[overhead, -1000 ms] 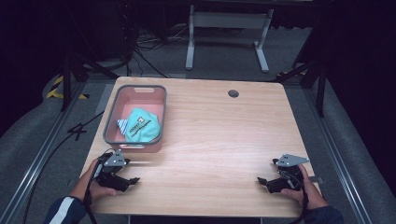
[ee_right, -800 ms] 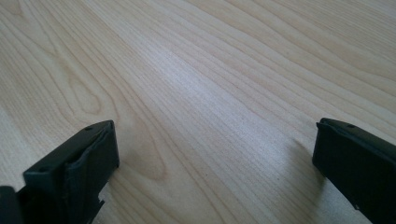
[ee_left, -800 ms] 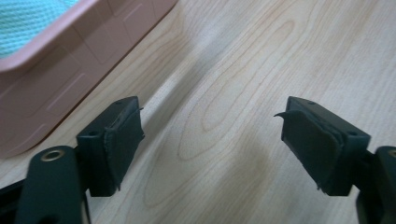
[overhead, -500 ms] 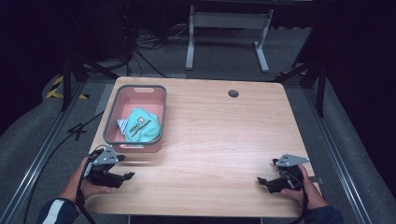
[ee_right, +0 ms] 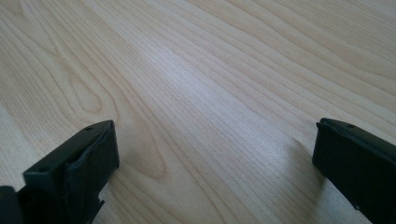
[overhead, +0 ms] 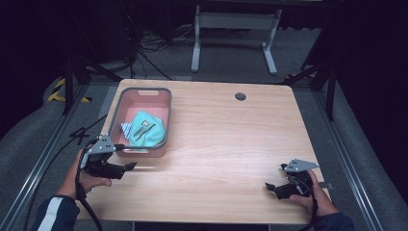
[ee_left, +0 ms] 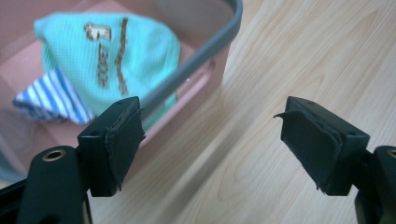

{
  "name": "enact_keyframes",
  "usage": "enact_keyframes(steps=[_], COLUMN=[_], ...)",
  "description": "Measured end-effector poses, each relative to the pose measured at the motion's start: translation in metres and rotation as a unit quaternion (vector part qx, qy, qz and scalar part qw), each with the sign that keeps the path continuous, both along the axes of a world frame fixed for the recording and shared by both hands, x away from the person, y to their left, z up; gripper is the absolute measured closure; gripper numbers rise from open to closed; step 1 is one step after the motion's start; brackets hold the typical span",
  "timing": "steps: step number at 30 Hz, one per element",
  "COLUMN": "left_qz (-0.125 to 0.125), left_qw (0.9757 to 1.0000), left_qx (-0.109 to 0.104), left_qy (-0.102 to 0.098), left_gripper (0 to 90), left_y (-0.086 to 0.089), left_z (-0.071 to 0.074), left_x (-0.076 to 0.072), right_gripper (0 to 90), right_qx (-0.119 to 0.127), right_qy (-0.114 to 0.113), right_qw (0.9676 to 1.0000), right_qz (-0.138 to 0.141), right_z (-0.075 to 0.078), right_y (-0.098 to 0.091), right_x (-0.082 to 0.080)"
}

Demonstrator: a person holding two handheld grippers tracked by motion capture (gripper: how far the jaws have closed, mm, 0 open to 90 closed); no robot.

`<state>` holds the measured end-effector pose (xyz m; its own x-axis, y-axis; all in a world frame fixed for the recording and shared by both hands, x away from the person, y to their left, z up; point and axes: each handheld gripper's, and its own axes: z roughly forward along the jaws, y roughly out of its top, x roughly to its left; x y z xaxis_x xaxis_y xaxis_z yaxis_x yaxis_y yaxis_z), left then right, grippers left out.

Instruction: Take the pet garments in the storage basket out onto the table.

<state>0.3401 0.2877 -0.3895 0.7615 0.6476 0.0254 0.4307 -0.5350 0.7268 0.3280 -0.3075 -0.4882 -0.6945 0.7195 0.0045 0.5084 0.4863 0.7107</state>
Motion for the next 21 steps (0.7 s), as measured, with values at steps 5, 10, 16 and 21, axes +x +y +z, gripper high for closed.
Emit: enact_keyframes(steps=[5, 10, 16, 21], left_qz=[0.007, 0.013, 0.024, 0.027], left_qw=[0.9997, 0.9994, 0.9981, 0.9963], left_qx=[0.024, 0.032, 0.055, 0.069], left_qy=[-0.009, -0.007, 0.017, 0.043], left_gripper=[21.1, 20.6, 19.2, 16.8], left_y=[-0.009, -0.011, -0.015, -0.021], left_z=[0.011, 0.023, 0.025, 0.024], left_x=[0.013, 0.029, 0.06, 0.088], right_gripper=[0.6, 0.6, 0.6, 0.6], right_qx=[0.0, 0.0, 0.0, 0.0], right_qy=[0.0, 0.0, 0.001, 0.0], right_qw=[1.0, 1.0, 1.0, 1.0], right_qz=[0.0, 0.0, 0.0, 0.001], right_z=[0.0, 0.0, 0.0, 0.0], right_y=[0.0, 0.0, 0.0, 0.0], right_x=[0.0, 0.0, 0.0, 0.0])
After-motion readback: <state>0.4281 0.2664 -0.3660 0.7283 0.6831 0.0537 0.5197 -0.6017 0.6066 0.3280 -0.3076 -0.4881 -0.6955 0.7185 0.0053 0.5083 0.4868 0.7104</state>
